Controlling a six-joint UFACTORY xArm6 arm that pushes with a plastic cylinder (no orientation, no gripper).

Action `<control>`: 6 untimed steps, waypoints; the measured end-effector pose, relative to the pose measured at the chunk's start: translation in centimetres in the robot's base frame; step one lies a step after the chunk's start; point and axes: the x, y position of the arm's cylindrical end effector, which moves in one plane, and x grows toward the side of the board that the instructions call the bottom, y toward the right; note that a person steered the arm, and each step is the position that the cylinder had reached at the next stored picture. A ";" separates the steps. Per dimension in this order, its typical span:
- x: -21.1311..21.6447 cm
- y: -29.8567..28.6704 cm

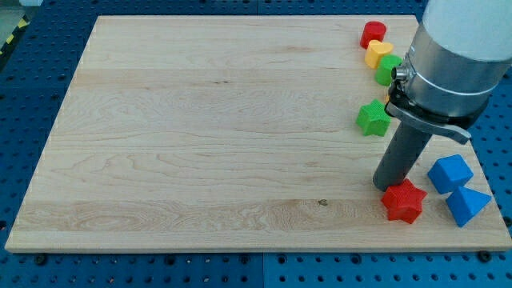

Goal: Move your arm diagonally top left to the green star

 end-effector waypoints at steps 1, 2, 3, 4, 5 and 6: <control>-0.2 0.1; -2.9 -1.2; -7.4 -3.3; -11.6 -5.3; -12.7 -5.3; -15.3 -4.2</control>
